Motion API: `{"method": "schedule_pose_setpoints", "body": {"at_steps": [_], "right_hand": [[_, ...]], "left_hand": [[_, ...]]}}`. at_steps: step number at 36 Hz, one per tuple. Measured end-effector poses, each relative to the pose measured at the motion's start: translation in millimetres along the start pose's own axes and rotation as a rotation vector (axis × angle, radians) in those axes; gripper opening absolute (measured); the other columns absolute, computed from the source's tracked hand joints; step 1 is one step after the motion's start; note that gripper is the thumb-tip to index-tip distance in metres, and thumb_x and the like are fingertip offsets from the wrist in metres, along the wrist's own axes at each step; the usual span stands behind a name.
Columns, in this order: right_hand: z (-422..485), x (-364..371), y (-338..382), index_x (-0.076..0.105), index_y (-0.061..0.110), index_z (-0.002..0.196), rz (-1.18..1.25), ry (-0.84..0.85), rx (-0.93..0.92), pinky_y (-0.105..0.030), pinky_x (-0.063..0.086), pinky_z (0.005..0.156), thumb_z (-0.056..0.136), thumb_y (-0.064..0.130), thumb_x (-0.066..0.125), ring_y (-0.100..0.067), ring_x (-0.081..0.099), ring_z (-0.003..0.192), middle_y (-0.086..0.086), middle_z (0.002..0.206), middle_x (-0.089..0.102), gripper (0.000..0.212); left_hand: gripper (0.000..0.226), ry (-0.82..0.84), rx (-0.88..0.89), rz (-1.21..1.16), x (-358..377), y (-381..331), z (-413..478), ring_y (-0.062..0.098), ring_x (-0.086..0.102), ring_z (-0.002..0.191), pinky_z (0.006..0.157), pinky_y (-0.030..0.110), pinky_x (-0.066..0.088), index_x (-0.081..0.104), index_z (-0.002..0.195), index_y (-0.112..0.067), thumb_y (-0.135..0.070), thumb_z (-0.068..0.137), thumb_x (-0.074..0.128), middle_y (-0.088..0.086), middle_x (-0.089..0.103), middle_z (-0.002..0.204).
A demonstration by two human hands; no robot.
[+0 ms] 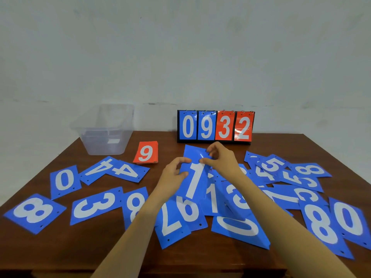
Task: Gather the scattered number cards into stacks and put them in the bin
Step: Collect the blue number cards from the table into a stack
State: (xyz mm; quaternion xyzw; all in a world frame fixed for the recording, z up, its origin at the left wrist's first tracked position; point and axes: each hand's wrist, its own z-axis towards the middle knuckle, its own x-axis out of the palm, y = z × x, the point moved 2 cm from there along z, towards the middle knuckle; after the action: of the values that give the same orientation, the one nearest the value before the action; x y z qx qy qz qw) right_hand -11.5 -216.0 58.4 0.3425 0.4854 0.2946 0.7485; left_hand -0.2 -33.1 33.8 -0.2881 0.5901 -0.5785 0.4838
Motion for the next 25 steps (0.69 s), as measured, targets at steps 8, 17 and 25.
{"method": "schedule_pose_setpoints", "body": {"at_steps": [8, 17, 25], "right_hand": [[30, 7, -41, 0.055, 0.009, 0.117, -0.392, 0.263, 0.278, -0.026, 0.045, 0.078, 0.083, 0.031, 0.071, -0.021, 0.056, 0.098, -0.007, 0.116, 0.059, 0.044], [23, 26, -52, 0.046, 0.012, 0.127, -0.664, 0.709, 0.311, -0.038, 0.045, 0.09, 0.07, 0.034, 0.082, -0.029, 0.051, 0.114, -0.008, 0.13, 0.05, 0.071], [17, 26, -52, 0.055, 0.004, 0.119, -0.701, 0.611, 0.285, -0.035, 0.046, 0.086, 0.077, 0.029, 0.077, -0.025, 0.053, 0.097, -0.014, 0.12, 0.057, 0.054]], "left_hand": [[0.036, -0.241, -0.12, -0.073, -15, 25, 11, -0.004, 0.061, 0.068, 0.064, 0.027, 0.053, 0.058, 0.11, -0.026, 0.004, 0.093, 0.047, -0.018, 0.055, 0.108], [0.037, -0.36, -0.231, -0.118, -18, 43, 17, 0.003, 0.054, 0.054, 0.042, 0.015, 0.041, 0.053, 0.118, -0.027, 0.001, 0.095, 0.046, -0.015, 0.053, 0.105], [0.036, -0.384, -0.219, -0.098, -17, 38, 9, -0.016, 0.052, 0.069, 0.045, 0.003, 0.042, 0.053, 0.124, -0.022, 0.0, 0.096, 0.046, -0.013, 0.045, 0.117]]}}
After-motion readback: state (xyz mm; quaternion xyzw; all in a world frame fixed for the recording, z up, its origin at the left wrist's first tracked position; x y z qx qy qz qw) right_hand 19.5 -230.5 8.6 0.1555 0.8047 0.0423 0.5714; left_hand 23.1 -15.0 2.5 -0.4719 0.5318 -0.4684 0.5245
